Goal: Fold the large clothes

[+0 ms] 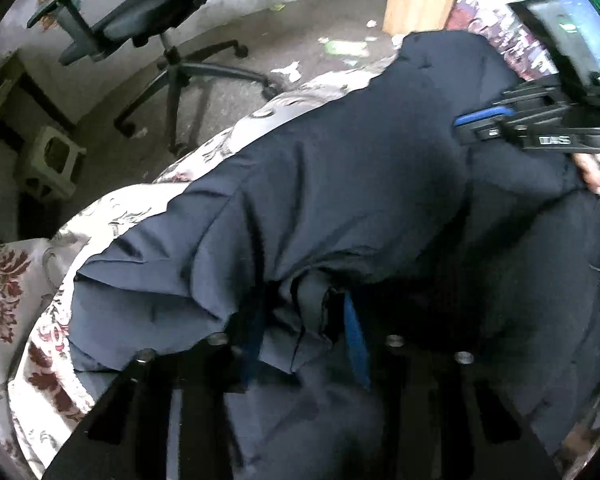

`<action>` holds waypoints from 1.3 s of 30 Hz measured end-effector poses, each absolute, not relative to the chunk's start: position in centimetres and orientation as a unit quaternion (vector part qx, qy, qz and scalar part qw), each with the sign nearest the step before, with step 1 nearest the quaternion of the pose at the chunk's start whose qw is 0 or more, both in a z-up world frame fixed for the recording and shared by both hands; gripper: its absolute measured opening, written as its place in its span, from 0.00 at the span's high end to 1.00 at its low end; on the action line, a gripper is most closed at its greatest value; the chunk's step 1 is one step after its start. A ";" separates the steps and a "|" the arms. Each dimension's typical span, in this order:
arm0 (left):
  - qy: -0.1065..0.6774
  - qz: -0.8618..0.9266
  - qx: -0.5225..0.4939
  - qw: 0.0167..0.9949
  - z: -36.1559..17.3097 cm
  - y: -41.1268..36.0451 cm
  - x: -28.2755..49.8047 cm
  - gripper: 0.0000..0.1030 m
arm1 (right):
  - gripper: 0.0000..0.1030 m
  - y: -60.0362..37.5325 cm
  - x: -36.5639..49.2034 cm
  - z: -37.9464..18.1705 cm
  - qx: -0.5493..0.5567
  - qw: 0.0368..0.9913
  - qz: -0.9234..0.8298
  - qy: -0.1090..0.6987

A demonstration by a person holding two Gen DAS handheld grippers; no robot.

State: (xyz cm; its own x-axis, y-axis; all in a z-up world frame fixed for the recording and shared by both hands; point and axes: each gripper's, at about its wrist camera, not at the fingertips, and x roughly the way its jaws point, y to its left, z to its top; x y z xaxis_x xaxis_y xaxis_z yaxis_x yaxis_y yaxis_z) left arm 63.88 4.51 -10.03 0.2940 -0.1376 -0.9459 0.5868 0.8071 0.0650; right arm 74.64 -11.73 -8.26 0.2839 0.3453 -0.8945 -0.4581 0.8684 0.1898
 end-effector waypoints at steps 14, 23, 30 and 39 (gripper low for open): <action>0.566 -0.249 0.140 0.773 -9.9 7.3 63.8 0.76 | 0.87 -13.0 74.0 -7.1 -0.004 0.808 0.247 0.535; 0.516 -0.267 -0.040 0.813 -3.8 10.8 66.1 0.76 | 0.85 -9.4 73.7 -2.0 0.019 0.827 0.304 0.473; 0.568 -0.225 0.014 0.791 -6.4 7.8 67.5 0.76 | 0.84 -5.0 75.0 -3.8 0.010 0.793 0.343 0.503; 0.608 -0.194 0.096 0.764 -11.0 5.0 67.0 0.76 | 0.88 -4.3 73.9 -7.7 -0.039 0.763 0.344 0.546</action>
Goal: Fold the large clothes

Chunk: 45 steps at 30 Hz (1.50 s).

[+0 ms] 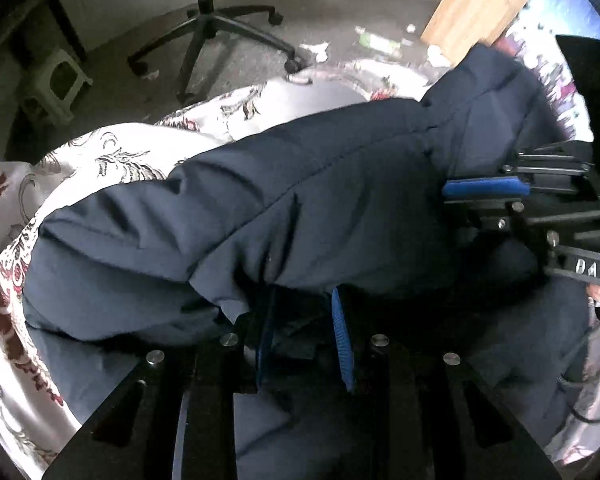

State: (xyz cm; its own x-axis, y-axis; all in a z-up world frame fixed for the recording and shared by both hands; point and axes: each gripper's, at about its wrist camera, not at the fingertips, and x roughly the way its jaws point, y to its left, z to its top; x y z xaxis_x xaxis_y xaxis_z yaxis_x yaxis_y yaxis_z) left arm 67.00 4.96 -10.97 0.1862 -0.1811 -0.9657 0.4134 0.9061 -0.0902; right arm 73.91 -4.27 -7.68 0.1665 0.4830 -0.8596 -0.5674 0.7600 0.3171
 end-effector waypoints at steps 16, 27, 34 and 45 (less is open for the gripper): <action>0.624 -0.160 0.100 0.758 -12.1 5.4 66.0 0.74 | 0.90 -6.3 72.8 -8.8 -0.008 0.759 0.313 0.570; 0.557 -0.149 -0.035 0.817 -7.7 9.2 63.0 0.74 | 0.81 -8.1 69.6 -5.0 0.004 0.826 0.247 0.506; 0.493 -0.130 -0.087 0.856 -3.3 10.4 59.3 0.35 | 0.45 -10.0 66.9 -2.4 0.042 0.866 0.194 0.459; 0.454 -0.097 -0.147 0.873 1.6 11.6 54.0 0.07 | 0.05 -11.1 61.2 1.0 0.035 0.900 0.148 0.408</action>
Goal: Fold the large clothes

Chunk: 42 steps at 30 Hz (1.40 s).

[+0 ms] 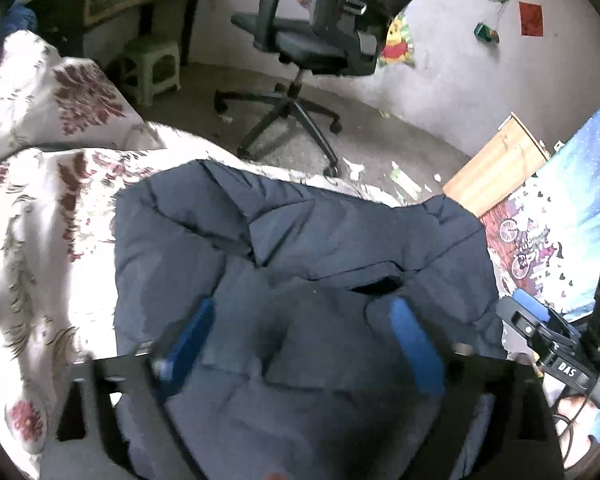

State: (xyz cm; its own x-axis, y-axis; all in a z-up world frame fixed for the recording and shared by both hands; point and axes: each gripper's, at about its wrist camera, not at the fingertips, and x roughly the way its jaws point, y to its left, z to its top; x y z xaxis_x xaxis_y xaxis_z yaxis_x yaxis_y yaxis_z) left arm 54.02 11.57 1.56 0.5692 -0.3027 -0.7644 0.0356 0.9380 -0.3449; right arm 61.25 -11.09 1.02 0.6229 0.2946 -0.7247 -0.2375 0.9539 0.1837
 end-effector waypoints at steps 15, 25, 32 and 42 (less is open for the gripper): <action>0.401 -0.074 -0.099 0.908 5.8 10.6 43.7 0.06 | 0.00 -11.1 50.7 4.8 0.051 0.928 0.144 0.339; 0.370 -0.099 -0.071 0.921 7.7 9.2 36.8 0.06 | 0.00 -12.6 43.2 7.5 0.038 0.933 0.125 0.336; 0.355 -0.117 -0.041 0.927 8.3 7.7 32.8 0.06 | 0.00 -12.6 38.4 9.3 -0.002 0.931 0.126 0.343; 0.346 -0.088 -0.017 0.934 5.6 8.0 28.0 0.06 | 0.00 -12.7 35.1 7.3 -0.008 0.931 0.160 0.328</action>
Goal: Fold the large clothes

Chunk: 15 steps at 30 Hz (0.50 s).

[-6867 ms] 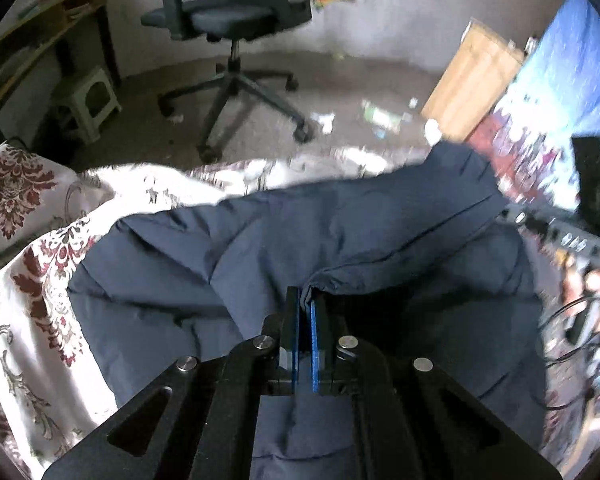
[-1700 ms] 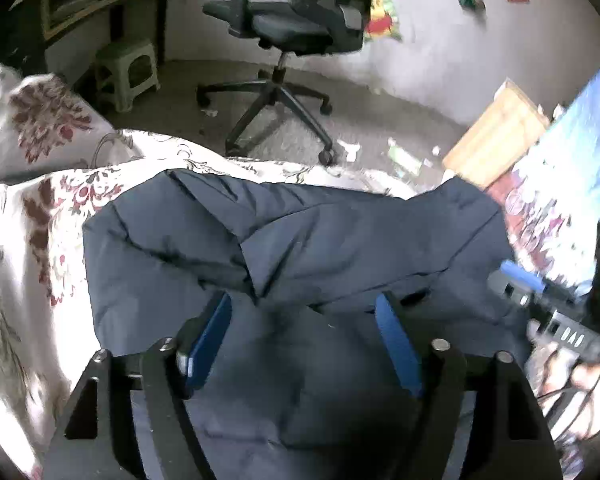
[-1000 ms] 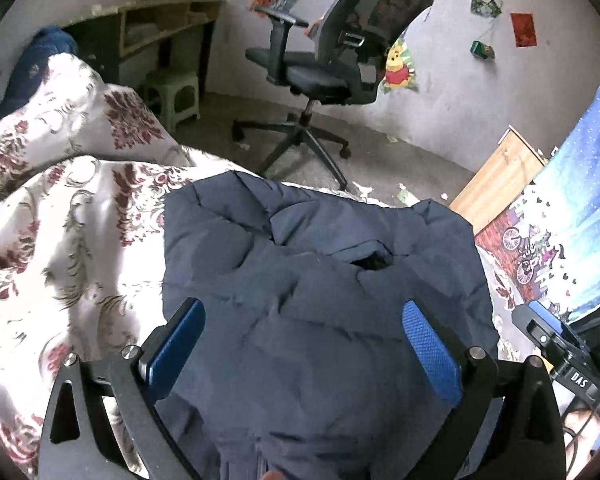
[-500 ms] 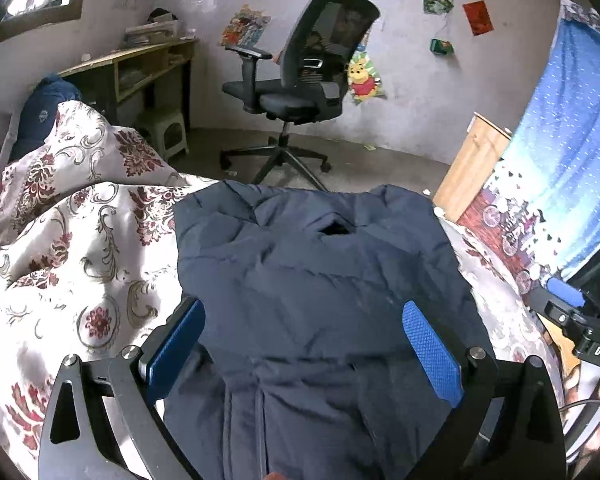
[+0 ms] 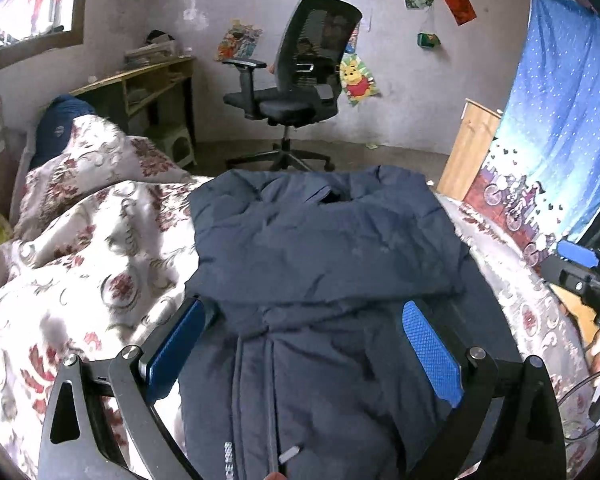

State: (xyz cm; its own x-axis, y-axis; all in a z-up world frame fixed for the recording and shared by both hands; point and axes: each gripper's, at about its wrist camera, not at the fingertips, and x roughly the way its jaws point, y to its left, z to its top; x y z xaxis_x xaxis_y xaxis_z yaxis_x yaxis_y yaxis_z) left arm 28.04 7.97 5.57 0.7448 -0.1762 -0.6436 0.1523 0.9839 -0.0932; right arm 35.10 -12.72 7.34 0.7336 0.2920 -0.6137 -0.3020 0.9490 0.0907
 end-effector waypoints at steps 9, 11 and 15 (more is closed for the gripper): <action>0.350 -0.058 -0.002 0.935 2.7 7.6 23.9 0.06 | 0.00 -14.4 32.1 4.0 -0.023 0.921 0.192 0.339; 0.350 -0.053 -0.001 0.935 2.2 7.4 23.2 0.06 | 0.00 -14.7 31.5 3.3 -0.030 0.917 0.201 0.344; 0.357 -0.046 0.015 0.933 0.6 6.6 21.8 0.06 | 0.00 -15.3 30.1 1.5 -0.057 0.908 0.218 0.352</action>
State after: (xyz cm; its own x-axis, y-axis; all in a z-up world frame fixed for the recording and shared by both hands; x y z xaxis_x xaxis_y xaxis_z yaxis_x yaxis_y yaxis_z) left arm 21.78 6.62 0.55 0.7414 -0.0743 -0.6670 0.0963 0.9953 -0.0039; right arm 30.09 -15.27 1.48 0.6561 0.3567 -0.6651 -0.4370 0.8980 0.0506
